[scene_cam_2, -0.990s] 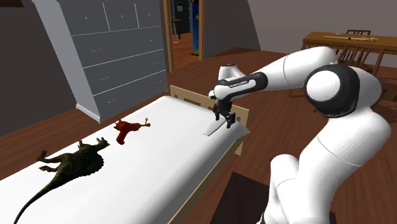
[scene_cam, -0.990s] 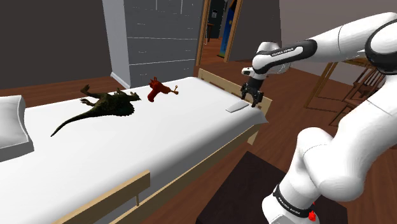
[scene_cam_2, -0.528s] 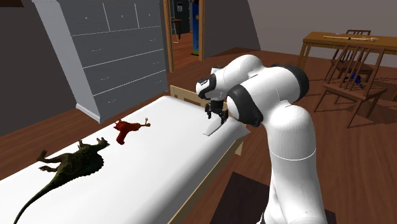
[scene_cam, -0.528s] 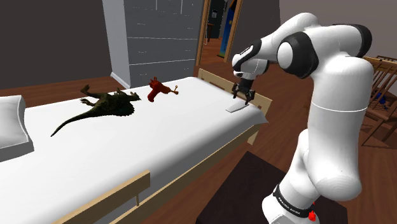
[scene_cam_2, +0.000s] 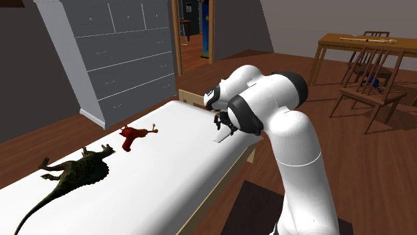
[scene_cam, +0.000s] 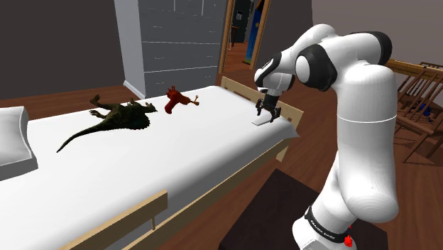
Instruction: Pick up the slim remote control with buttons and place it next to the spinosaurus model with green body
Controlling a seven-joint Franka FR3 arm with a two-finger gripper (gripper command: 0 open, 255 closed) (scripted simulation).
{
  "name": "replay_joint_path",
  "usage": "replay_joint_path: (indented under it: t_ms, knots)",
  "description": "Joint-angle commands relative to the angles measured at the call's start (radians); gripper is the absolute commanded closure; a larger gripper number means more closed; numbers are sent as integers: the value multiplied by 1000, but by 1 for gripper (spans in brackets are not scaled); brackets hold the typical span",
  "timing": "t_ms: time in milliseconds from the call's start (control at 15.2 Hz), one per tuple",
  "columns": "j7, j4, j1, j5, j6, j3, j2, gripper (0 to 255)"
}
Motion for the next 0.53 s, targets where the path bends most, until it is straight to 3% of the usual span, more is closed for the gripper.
replay_joint_path:
  t_ms: [0, 396, 462]
  knots:
    - [-5, -4, -5, 8, 8, 6, 6, 0]
    - [-5, -4, -5, 8, 8, 6, 6, 0]
    - [-5, -4, -5, 8, 8, 6, 6, 255]
